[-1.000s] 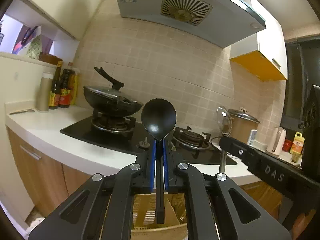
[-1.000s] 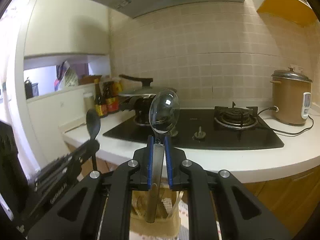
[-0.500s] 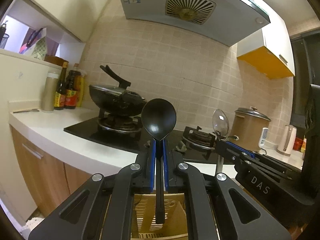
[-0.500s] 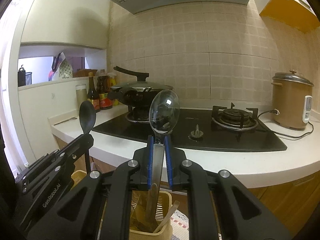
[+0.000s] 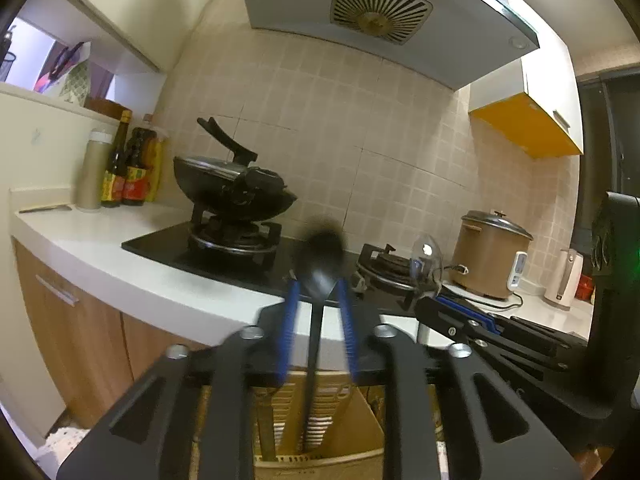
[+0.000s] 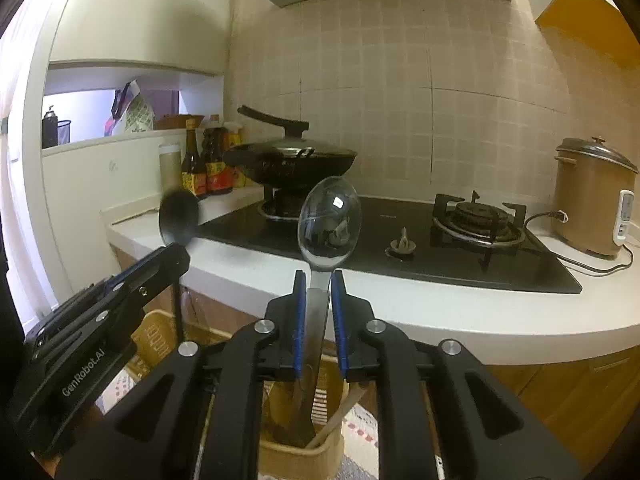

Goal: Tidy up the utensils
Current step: 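Open the left tool into the basket while the right tool releases its clear utensil, then grasp a wooden chopstick with the right tool while the left tool grasps another chopstick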

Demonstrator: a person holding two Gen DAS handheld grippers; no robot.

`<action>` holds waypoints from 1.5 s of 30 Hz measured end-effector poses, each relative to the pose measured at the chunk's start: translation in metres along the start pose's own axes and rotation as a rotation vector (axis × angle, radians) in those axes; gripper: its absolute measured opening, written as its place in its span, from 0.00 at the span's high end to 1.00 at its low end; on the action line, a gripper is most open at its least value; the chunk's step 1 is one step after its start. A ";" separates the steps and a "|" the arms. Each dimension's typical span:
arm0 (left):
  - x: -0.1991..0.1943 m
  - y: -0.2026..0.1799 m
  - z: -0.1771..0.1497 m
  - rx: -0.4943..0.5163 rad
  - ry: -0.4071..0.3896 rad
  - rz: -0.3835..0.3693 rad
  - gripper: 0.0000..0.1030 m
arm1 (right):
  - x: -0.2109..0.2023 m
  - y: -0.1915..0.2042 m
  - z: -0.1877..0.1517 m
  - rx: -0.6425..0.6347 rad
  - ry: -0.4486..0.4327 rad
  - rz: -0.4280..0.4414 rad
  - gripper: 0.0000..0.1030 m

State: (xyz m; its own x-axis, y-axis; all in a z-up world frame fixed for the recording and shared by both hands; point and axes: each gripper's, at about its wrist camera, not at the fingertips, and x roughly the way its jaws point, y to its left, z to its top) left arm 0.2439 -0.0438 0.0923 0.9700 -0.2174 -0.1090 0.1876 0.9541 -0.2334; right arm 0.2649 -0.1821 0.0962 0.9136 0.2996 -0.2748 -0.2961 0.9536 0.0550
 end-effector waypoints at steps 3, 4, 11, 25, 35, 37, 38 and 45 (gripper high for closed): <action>-0.005 0.002 0.003 -0.001 0.003 -0.009 0.77 | -0.009 -0.003 0.001 0.024 -0.007 0.009 0.53; -0.007 0.002 0.005 0.003 0.006 -0.010 0.77 | -0.013 -0.004 0.001 0.026 -0.002 0.012 0.53; -0.051 -0.001 0.024 0.021 -0.004 -0.003 0.77 | -0.052 -0.003 0.007 0.030 0.016 0.016 0.53; -0.170 -0.022 0.045 0.062 0.063 -0.080 0.68 | -0.150 0.017 -0.013 0.016 0.265 0.023 0.53; -0.191 0.011 -0.020 -0.025 0.369 -0.066 0.68 | -0.156 0.032 -0.095 0.049 0.612 0.106 0.53; -0.182 0.022 -0.035 -0.062 0.454 -0.053 0.68 | -0.153 0.037 -0.110 0.045 0.659 0.114 0.53; -0.177 0.029 -0.044 -0.091 0.509 -0.056 0.68 | -0.150 0.040 -0.121 0.053 0.699 0.130 0.53; -0.141 0.055 -0.110 -0.217 0.843 -0.053 0.68 | -0.135 0.056 -0.174 0.065 0.893 0.170 0.66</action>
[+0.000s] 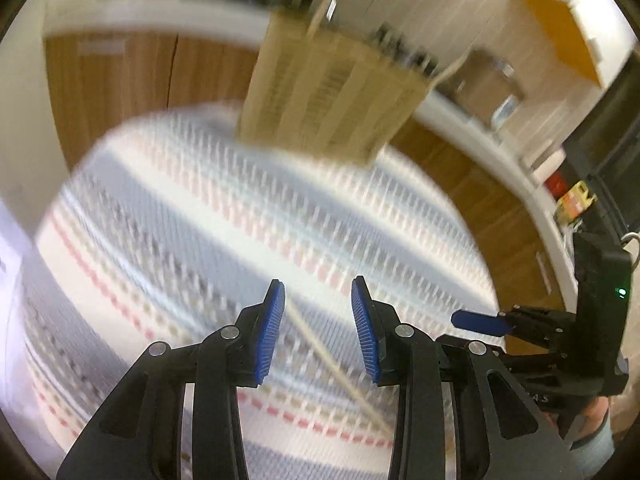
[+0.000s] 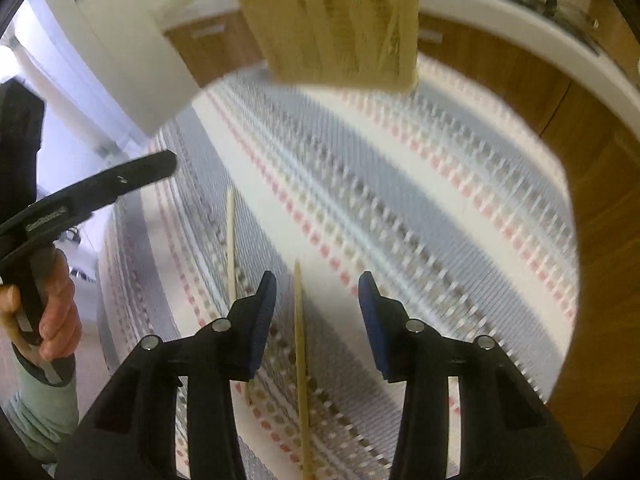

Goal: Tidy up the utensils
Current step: 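Grasp a wooden chopstick with the right tool while the left tool grasps another chopstick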

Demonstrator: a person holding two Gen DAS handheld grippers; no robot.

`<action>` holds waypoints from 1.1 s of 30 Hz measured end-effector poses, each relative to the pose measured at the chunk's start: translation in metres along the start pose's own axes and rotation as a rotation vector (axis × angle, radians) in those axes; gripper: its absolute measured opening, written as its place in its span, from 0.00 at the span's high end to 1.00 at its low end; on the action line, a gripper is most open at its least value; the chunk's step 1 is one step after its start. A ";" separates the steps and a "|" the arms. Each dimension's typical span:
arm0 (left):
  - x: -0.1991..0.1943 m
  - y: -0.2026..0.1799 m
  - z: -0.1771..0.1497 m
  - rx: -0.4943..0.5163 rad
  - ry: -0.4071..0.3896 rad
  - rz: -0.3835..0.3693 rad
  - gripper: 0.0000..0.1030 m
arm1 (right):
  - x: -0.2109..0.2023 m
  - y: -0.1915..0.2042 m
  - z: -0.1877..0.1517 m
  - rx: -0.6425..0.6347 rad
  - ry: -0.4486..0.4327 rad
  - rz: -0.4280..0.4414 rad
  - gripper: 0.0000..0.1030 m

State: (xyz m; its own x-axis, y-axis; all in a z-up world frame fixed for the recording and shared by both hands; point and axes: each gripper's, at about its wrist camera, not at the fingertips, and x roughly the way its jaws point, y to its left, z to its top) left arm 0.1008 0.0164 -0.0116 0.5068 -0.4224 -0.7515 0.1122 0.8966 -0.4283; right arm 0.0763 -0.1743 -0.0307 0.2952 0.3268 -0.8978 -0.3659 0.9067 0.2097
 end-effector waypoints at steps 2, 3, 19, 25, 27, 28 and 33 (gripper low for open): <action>0.012 0.004 -0.004 -0.011 0.037 0.004 0.68 | 0.010 0.002 -0.006 0.004 0.035 0.015 0.67; 0.018 0.005 -0.006 -0.013 0.053 0.009 0.68 | 0.013 0.003 -0.008 -0.001 0.043 0.007 0.67; 0.066 -0.034 -0.013 0.131 0.089 0.193 0.68 | 0.044 0.037 -0.016 -0.109 0.093 -0.075 0.84; 0.076 -0.047 -0.014 0.191 0.083 0.232 0.67 | 0.038 0.014 -0.015 -0.051 0.050 -0.057 0.96; 0.074 -0.049 -0.016 0.211 0.084 0.244 0.67 | 0.035 0.001 -0.010 -0.020 0.031 -0.065 0.96; 0.073 -0.049 -0.017 0.218 0.085 0.248 0.67 | 0.033 -0.009 -0.005 0.012 0.020 -0.066 0.96; 0.083 -0.060 -0.019 0.283 0.090 0.293 0.67 | 0.022 -0.046 0.015 0.124 -0.045 -0.087 0.96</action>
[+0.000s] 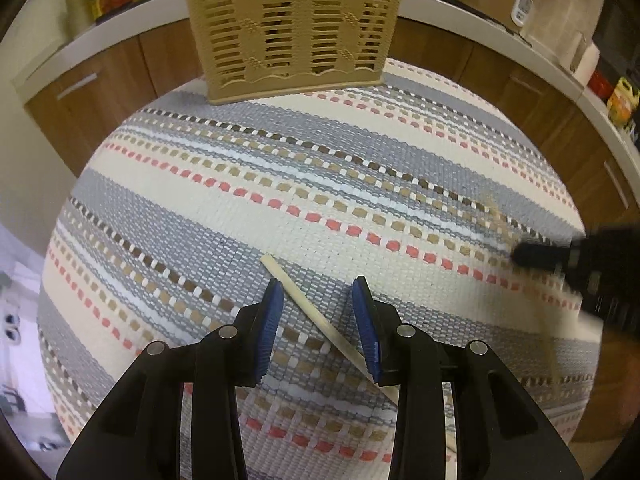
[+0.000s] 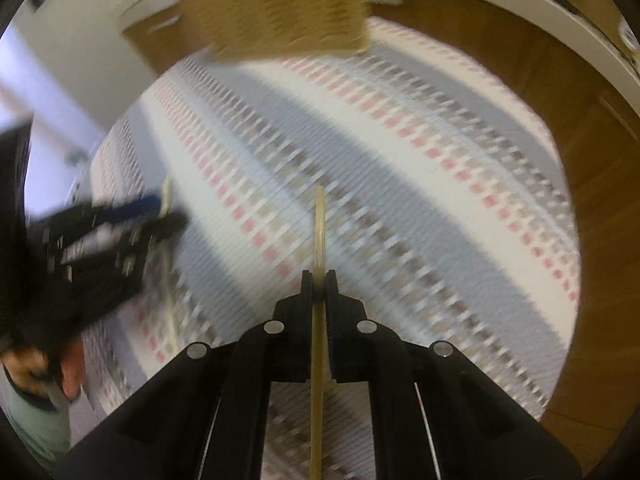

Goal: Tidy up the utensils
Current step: 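Grasp a wooden chopstick with the right tool while the left tool grasps another chopstick, then carry both chopsticks over the basket with the left and right tools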

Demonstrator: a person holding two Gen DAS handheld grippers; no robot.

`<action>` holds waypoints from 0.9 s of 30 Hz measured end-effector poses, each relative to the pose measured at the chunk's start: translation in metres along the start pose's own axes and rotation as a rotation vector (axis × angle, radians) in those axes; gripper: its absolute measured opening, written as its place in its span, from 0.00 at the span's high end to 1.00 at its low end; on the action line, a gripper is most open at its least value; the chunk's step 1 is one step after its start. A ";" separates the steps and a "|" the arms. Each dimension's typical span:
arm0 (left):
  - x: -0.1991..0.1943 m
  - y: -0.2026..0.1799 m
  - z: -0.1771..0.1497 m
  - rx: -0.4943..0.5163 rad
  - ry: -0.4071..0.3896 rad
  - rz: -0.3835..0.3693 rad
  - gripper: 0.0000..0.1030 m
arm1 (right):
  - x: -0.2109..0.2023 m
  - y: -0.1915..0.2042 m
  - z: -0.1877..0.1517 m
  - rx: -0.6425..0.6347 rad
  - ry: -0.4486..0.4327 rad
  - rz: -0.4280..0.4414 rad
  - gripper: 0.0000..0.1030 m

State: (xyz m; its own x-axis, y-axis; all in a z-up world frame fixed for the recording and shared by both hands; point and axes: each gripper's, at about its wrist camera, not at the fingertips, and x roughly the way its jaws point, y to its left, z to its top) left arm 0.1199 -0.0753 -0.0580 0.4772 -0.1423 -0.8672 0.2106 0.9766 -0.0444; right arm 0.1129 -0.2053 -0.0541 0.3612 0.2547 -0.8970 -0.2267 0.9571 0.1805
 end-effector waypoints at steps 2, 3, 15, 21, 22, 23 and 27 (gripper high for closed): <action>0.002 -0.004 0.001 0.021 -0.004 0.017 0.67 | 0.001 -0.009 0.008 0.022 -0.007 -0.014 0.96; 0.004 -0.007 0.001 0.031 -0.009 0.028 0.67 | 0.003 -0.013 0.011 0.033 -0.003 -0.018 0.96; 0.015 0.016 0.019 0.078 -0.037 -0.115 0.96 | 0.015 -0.033 0.014 0.095 0.032 0.052 0.96; 0.024 0.039 0.035 0.073 -0.064 -0.207 0.96 | 0.015 -0.043 0.024 0.130 0.006 0.047 0.95; 0.024 0.042 0.036 0.054 -0.062 -0.211 0.96 | 0.017 -0.043 0.026 0.134 0.009 0.056 0.95; 0.024 0.045 0.037 0.041 -0.061 -0.211 0.96 | 0.019 -0.042 0.030 0.134 0.013 0.063 0.96; 0.026 0.065 0.045 -0.095 -0.051 -0.216 0.96 | 0.022 -0.039 0.041 0.124 0.000 0.055 0.95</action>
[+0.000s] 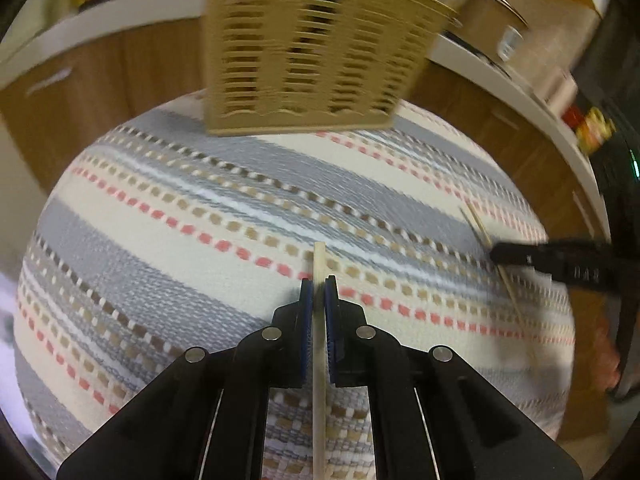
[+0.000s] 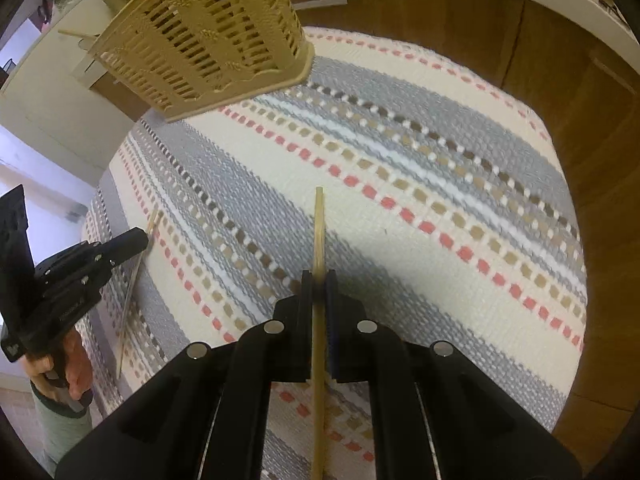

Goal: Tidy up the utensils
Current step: 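Carry both chopsticks over the basket with the left and right tools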

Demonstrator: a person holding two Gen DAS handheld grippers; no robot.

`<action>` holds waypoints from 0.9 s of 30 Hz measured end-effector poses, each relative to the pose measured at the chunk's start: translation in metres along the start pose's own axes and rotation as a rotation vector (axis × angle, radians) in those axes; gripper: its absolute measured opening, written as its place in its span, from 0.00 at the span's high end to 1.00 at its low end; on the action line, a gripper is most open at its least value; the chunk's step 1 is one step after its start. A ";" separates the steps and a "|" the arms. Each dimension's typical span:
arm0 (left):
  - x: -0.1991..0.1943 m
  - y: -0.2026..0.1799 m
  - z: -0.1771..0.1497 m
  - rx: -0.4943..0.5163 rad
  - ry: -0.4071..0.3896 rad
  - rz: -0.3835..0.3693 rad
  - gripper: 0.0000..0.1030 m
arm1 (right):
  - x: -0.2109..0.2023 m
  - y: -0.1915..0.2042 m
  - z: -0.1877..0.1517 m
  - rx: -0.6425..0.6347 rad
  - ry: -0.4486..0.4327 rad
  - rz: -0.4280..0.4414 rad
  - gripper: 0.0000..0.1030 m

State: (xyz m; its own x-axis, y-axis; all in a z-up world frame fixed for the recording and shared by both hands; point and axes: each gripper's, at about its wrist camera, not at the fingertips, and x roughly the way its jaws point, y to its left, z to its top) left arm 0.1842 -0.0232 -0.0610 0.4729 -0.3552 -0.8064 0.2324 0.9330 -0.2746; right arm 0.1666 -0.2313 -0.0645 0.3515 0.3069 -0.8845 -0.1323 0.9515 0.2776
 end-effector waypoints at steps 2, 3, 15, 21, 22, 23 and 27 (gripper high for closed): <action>0.000 0.013 0.007 -0.077 -0.001 -0.016 0.96 | 0.003 0.002 0.004 -0.008 0.021 0.003 0.95; 0.000 0.017 0.009 -0.092 0.000 -0.019 0.96 | 0.004 0.002 0.003 -0.010 0.032 0.004 0.95; -0.010 0.032 0.017 -0.079 0.085 -0.004 0.82 | -0.003 0.003 0.008 -0.022 0.054 -0.021 0.59; 0.006 0.013 0.022 0.017 0.153 0.104 0.82 | 0.012 0.030 0.014 -0.104 0.087 -0.130 0.74; 0.008 0.007 0.023 0.047 0.168 0.133 0.82 | 0.014 0.035 0.015 -0.128 0.093 -0.158 0.79; 0.010 0.003 0.024 0.071 0.180 0.156 0.81 | 0.016 0.039 0.016 -0.149 0.096 -0.178 0.88; 0.020 -0.021 0.027 0.205 0.247 0.263 0.81 | 0.018 0.045 0.018 -0.157 0.099 -0.192 0.96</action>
State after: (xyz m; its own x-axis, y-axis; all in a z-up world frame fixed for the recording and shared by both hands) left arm 0.2118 -0.0519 -0.0570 0.3266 -0.0583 -0.9434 0.3068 0.9506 0.0475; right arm 0.1841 -0.1827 -0.0612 0.2930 0.1100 -0.9498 -0.2168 0.9751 0.0461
